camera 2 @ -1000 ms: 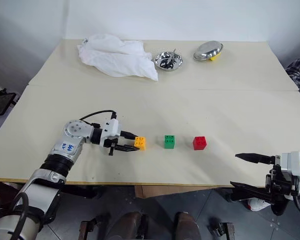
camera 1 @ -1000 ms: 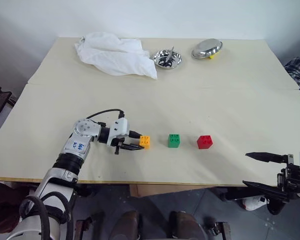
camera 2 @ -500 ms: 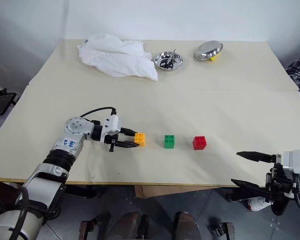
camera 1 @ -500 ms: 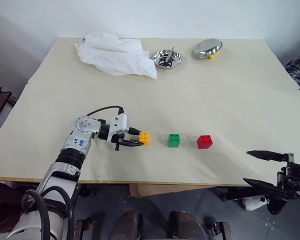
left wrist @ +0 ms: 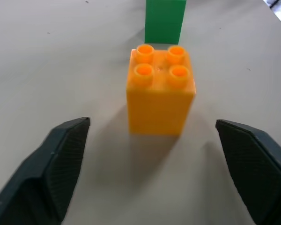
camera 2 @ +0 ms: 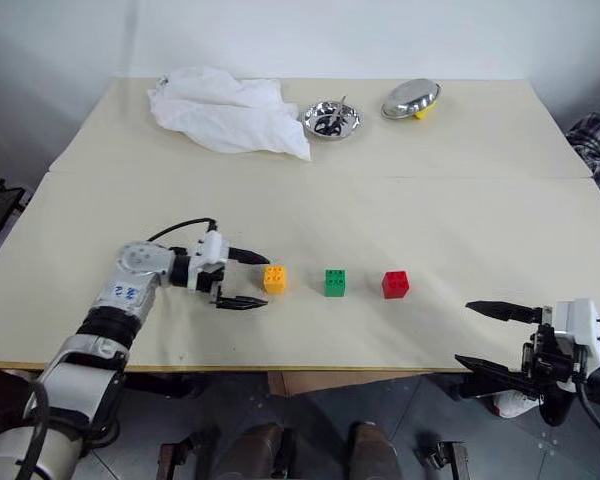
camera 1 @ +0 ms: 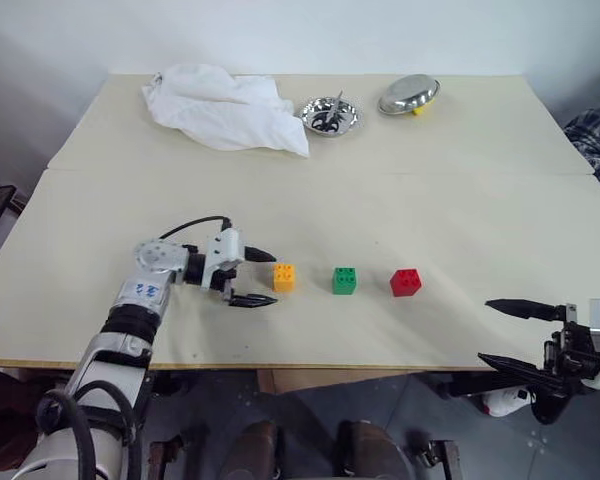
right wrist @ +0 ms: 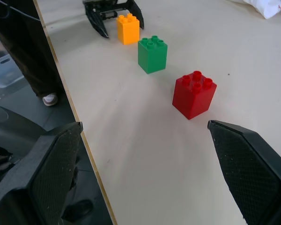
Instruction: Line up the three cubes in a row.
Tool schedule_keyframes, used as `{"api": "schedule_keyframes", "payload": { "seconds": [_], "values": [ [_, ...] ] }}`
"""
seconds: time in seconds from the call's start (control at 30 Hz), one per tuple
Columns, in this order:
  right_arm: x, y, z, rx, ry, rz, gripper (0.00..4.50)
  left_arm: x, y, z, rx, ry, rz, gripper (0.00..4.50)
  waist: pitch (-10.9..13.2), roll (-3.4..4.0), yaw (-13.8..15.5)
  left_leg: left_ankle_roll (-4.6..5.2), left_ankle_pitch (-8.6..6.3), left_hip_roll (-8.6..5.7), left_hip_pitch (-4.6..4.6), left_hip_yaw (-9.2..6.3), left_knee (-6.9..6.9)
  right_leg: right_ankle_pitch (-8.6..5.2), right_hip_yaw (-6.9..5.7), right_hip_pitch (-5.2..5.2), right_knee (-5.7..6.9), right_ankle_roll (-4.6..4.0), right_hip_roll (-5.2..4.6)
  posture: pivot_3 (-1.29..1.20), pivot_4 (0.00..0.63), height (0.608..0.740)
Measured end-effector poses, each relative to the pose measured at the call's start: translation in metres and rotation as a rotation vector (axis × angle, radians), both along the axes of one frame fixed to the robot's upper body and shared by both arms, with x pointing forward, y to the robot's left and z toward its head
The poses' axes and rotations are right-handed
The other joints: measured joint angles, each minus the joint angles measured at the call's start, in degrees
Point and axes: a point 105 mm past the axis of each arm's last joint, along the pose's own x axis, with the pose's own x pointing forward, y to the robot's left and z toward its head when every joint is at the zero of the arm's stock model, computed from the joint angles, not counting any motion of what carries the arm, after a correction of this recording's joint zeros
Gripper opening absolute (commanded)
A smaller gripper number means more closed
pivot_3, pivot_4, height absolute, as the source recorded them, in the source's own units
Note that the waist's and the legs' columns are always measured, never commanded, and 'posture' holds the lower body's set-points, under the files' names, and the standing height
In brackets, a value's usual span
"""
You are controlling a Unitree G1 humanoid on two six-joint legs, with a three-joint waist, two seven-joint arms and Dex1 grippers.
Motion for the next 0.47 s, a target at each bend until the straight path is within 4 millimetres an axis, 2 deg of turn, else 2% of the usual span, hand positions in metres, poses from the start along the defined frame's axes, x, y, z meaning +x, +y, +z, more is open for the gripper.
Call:
{"api": "schedule_keyframes", "payload": {
  "seconds": [0.17,0.33,0.47],
  "values": [
    [-0.002,0.001,-0.004,0.012,-0.001,0.004,4.50,-0.028,0.050,0.004,-0.012,-0.056,0.121,4.46,0.0,0.00,-0.4,-0.03,-0.02,0.05,-0.01,0.00,-0.04,0.00,0.08,-0.06,0.00,-0.01,-0.03,0.00,0.150,0.740],
    [0.001,-0.002,-0.006,0.015,-0.013,0.000,4.50,-0.064,0.087,0.007,-0.034,-0.050,0.272,4.46,0.0,0.01,-0.2,-0.05,-0.07,0.06,0.05,-0.02,-0.05,-0.01,0.15,0.03,-0.28,-0.04,-0.09,0.00,0.150,0.740],
    [0.006,-0.010,-0.007,0.014,-0.023,-0.022,4.50,-0.082,0.112,0.007,-0.041,-0.043,0.425,4.46,0.0,0.02,0.1,-0.07,-0.09,0.08,0.08,-0.03,-0.06,-0.03,0.15,0.04,-0.28,-0.10,-0.10,0.00,0.150,0.740]
  ]
}}
